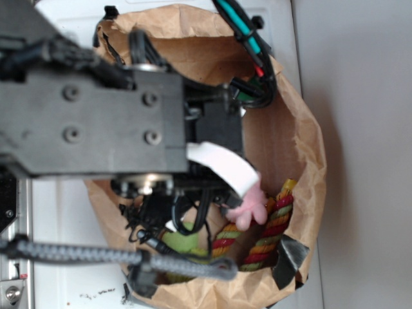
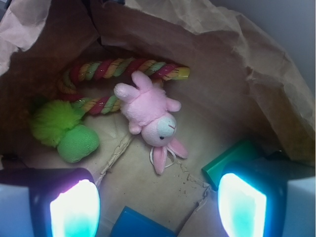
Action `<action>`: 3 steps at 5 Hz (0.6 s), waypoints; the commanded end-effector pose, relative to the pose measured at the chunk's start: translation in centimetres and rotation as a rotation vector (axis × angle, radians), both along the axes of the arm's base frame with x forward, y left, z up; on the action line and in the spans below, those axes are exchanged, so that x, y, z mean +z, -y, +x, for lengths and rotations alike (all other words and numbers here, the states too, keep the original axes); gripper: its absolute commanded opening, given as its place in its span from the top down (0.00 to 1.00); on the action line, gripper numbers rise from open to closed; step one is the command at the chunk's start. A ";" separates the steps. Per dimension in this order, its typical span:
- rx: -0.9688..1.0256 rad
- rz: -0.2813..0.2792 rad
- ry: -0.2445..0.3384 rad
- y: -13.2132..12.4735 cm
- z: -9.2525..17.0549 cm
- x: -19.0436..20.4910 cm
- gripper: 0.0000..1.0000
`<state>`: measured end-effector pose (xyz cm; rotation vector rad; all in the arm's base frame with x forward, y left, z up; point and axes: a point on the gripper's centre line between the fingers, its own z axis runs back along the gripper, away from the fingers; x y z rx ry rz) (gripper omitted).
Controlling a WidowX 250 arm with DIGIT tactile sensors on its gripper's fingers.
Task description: Grab the green animal.
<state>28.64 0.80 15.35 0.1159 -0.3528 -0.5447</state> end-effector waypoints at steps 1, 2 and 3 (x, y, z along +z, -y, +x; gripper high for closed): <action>0.046 -0.042 0.000 -1.1 0.6 2.3 0.00; 0.111 -0.085 -0.074 -1.4 1.0 3.4 0.00; 0.104 -0.077 -0.083 -1.4 1.2 3.7 0.00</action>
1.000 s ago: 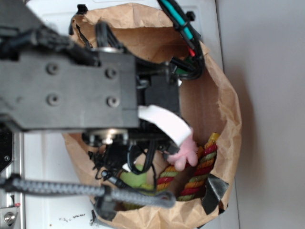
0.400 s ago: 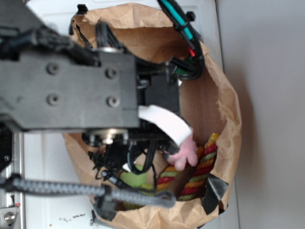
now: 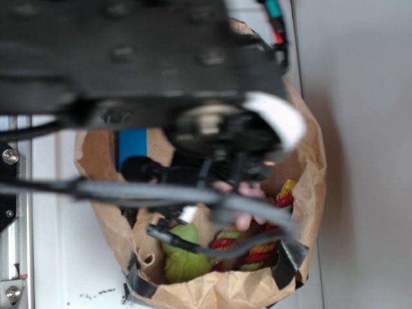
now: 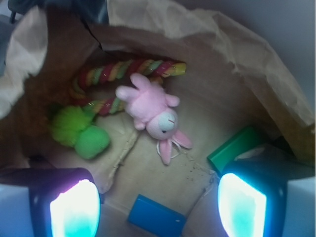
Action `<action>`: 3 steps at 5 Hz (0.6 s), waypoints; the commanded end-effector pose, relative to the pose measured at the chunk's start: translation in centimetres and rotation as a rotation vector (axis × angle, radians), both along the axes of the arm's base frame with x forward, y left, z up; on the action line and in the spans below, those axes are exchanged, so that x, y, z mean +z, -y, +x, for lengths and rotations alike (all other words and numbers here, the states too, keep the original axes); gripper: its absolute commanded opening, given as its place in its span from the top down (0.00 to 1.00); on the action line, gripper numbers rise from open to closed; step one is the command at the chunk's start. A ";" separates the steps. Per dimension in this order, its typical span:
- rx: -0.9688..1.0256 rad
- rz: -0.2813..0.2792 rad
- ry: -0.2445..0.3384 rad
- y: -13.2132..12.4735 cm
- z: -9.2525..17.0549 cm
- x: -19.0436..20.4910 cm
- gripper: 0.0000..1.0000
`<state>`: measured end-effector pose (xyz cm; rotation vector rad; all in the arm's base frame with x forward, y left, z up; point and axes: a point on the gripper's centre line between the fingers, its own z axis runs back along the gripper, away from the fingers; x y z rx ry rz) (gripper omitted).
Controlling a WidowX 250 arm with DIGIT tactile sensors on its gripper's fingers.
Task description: Grab the green animal.
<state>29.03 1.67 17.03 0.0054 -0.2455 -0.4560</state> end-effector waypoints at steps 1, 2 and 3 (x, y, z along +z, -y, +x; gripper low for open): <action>0.018 0.024 0.017 -0.5 0.4 1.0 0.00; 0.001 -0.005 -0.050 0.3 -0.3 0.9 0.00; 0.009 0.011 -0.069 0.5 -0.2 0.2 0.00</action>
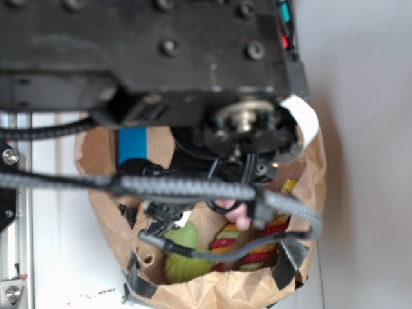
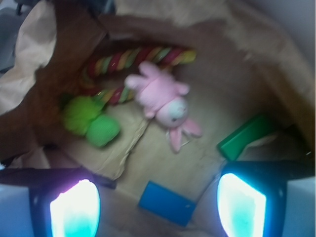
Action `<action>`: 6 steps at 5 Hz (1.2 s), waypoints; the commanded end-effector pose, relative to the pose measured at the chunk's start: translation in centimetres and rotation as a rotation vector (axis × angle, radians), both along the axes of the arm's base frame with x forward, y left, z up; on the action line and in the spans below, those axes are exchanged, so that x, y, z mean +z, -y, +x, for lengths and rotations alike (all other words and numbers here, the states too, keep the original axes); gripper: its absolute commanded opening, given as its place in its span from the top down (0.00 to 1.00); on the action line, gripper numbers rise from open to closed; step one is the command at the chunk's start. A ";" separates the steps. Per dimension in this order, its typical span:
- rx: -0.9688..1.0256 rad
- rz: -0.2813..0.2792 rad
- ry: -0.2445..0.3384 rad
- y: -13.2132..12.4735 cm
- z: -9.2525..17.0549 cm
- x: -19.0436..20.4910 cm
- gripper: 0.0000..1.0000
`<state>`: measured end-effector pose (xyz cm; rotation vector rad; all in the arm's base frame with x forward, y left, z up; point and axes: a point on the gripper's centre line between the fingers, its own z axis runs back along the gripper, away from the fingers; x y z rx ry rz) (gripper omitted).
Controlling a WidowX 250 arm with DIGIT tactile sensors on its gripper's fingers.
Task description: Grab the green animal.
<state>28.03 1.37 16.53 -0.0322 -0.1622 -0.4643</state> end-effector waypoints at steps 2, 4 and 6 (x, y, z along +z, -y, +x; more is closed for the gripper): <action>0.062 0.074 -0.012 0.2 0.6 -2.0 0.00; -0.024 0.122 0.014 2.0 -0.5 -4.0 0.00; -0.060 0.090 -0.044 3.7 -0.7 -3.7 0.00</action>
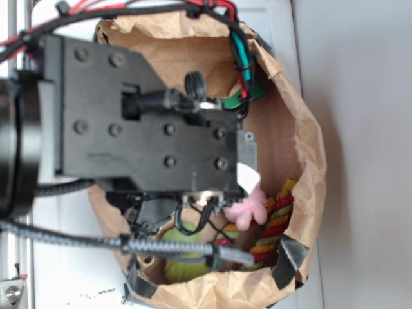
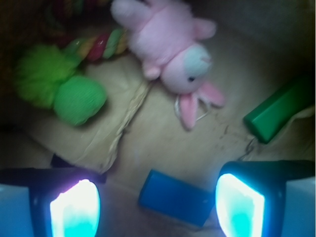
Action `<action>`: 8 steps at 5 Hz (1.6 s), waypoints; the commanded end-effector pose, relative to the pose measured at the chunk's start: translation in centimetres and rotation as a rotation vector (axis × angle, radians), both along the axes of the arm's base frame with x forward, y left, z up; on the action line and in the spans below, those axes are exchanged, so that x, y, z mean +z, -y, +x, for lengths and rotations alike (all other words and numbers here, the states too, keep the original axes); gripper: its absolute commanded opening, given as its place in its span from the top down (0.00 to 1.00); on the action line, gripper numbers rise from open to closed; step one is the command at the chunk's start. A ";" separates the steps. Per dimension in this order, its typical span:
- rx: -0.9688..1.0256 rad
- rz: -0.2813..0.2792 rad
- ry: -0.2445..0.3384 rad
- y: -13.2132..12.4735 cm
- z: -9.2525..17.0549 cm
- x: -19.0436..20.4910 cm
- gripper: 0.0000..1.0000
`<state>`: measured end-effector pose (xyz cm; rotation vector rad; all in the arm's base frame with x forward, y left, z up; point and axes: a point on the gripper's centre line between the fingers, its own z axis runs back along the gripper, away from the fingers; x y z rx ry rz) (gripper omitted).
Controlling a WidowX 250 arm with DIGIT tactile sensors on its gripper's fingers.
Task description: Grab the green animal.
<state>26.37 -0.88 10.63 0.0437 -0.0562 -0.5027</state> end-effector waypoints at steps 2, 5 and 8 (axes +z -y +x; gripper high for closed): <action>-0.117 -0.028 0.073 2.5 1.7 0.9 0.00; -0.228 -0.034 0.126 3.5 2.7 -1.2 0.00; -0.576 -0.083 0.107 3.7 1.7 -1.0 0.00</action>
